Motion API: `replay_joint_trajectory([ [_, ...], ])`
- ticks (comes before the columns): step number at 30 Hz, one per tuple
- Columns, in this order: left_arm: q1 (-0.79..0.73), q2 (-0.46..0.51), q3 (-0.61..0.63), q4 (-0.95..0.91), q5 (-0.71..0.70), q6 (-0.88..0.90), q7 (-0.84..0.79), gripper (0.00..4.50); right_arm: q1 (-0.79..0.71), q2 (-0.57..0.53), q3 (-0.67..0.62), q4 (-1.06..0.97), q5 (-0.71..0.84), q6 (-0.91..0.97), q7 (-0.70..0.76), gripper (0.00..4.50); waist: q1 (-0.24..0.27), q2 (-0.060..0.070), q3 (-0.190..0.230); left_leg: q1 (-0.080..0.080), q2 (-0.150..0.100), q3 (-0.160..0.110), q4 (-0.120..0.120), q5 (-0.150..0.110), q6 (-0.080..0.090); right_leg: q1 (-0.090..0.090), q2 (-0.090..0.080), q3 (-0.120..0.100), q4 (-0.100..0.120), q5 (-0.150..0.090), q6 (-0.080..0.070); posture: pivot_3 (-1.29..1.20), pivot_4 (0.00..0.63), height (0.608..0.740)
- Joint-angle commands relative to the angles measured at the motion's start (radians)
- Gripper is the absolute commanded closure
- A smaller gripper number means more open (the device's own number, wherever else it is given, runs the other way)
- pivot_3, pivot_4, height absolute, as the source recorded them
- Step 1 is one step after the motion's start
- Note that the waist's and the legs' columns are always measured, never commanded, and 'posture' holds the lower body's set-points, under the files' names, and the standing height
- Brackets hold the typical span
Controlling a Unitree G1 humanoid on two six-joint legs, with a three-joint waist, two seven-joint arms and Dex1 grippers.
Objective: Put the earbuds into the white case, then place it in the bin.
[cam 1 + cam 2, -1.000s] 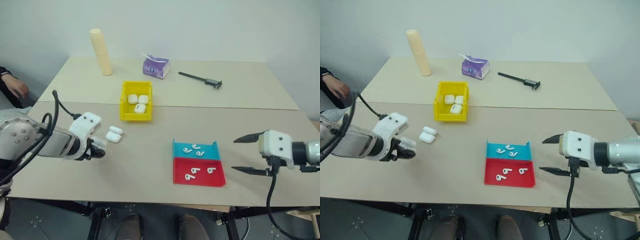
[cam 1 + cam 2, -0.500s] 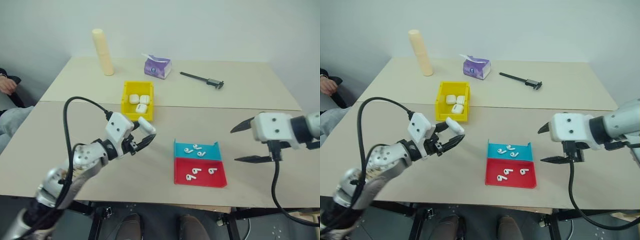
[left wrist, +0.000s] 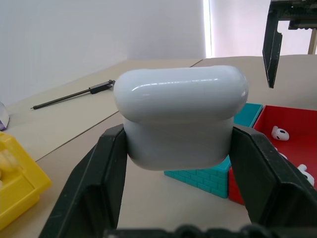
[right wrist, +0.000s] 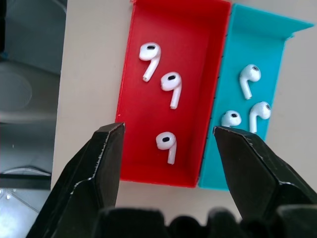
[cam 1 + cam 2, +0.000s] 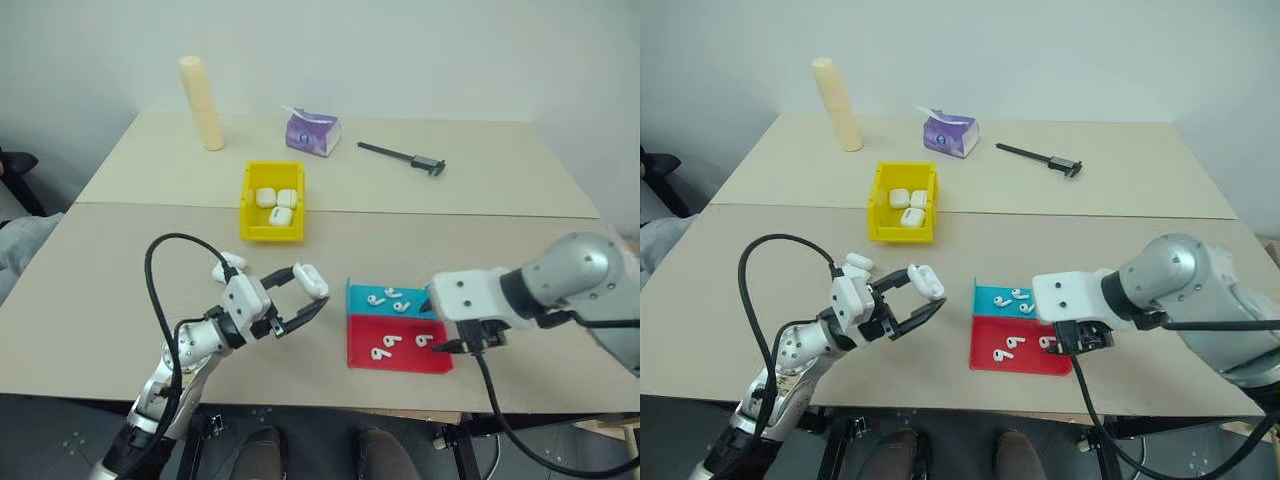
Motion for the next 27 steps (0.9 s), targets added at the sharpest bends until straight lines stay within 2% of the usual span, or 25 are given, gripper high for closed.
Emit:
replay_joint_trajectory([
  [1, 0.005, -0.013, 0.022, -0.033, 0.035, -0.034, 0.0, 1.72, -0.009, 0.006, 0.016, -0.043, -0.048, 0.025, -0.011, 1.38, 0.0, 0.001, 0.0, -0.001, 0.0, 0.0, 0.0, 0.0, 0.0, -0.001, 0.0, 0.0, 0.0, 0.0, 0.0, 0.0, 0.15, 0.74],
  [3, 0.006, -0.024, 0.022, -0.037, 0.044, -0.03, 0.002, 1.72, -0.002, 0.012, 0.038, -0.051, -0.075, 0.01, -0.015, 1.83, 0.0, 0.001, -0.001, -0.001, 0.0, 0.0, 0.0, 0.0, 0.0, -0.002, 0.0, 0.0, 0.001, 0.0, 0.0, 0.0, 0.15, 0.74],
  [5, 0.009, -0.03, 0.022, -0.054, 0.049, -0.003, 0.012, 1.72, 0.008, 0.023, 0.061, -0.049, -0.128, -0.022, -0.034, 2.53, 0.0, 0.001, -0.001, -0.002, 0.0, 0.0, 0.0, 0.0, 0.0, -0.003, 0.0, 0.0, 0.001, 0.0, 0.0, 0.0, 0.15, 0.74],
  [17, 0.02, -0.028, 0.026, -0.092, 0.064, 0.031, -0.011, 1.72, 0.028, 0.076, 0.145, 0.002, -0.309, -0.119, -0.03, 2.53, -0.002, 0.002, -0.002, -0.003, 0.0, 0.001, 0.001, 0.0, 0.0, -0.004, 0.001, 0.001, 0.001, 0.0, 0.0, 0.0, 0.15, 0.74],
  [27, 0.03, -0.015, 0.015, -0.115, 0.085, 0.05, -0.023, 1.72, 0.052, 0.114, 0.163, 0.053, -0.419, -0.187, -0.016, 2.53, -0.002, 0.003, -0.002, -0.002, 0.0, 0.001, 0.001, 0.0, 0.0, -0.003, 0.001, 0.001, 0.001, 0.0, 0.0, 0.0, 0.15, 0.74],
])
